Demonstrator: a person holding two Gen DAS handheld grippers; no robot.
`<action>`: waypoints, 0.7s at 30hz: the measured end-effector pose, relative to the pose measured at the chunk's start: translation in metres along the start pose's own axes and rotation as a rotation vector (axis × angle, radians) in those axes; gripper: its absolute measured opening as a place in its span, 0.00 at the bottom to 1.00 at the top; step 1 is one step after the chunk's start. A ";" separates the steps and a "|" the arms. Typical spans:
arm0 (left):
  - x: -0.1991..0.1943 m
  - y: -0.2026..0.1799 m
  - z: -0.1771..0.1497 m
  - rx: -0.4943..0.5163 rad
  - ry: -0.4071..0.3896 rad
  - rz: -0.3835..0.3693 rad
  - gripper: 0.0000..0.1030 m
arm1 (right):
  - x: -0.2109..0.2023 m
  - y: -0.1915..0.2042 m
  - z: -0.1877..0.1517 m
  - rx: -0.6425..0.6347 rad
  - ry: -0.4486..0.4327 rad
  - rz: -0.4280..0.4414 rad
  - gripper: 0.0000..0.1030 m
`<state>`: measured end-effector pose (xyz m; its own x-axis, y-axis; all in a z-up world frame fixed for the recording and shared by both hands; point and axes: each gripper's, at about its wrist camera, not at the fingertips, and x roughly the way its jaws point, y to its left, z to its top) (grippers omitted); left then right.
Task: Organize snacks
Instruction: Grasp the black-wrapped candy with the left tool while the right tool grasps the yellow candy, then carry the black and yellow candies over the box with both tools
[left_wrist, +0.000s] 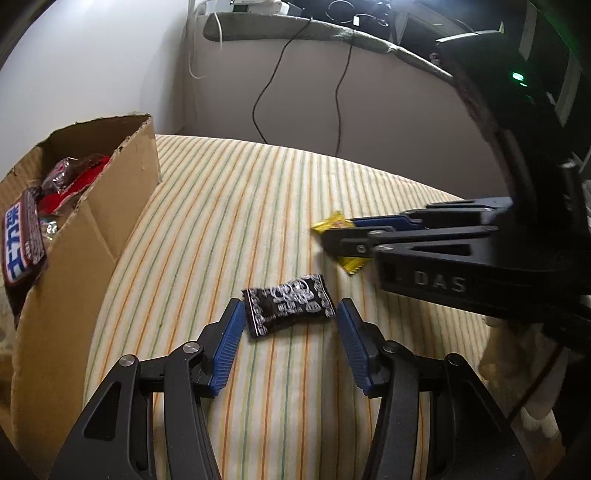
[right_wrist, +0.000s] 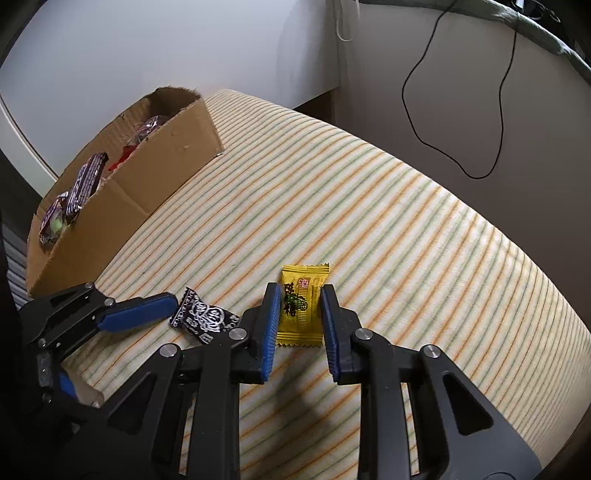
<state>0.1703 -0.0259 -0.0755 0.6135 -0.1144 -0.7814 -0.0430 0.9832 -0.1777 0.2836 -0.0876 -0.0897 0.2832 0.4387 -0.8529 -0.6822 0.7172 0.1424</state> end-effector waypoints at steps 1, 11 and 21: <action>0.002 -0.002 0.002 0.000 0.003 0.009 0.50 | -0.001 -0.003 0.000 0.005 -0.003 -0.004 0.22; 0.010 -0.016 0.005 0.072 -0.003 0.075 0.36 | -0.009 -0.019 -0.007 0.026 -0.015 -0.013 0.22; -0.001 -0.018 0.002 0.089 -0.014 0.054 0.30 | -0.021 -0.016 -0.017 0.033 -0.036 -0.032 0.22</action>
<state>0.1718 -0.0436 -0.0706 0.6234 -0.0598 -0.7796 -0.0061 0.9967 -0.0813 0.2772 -0.1176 -0.0825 0.3291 0.4343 -0.8385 -0.6503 0.7481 0.1322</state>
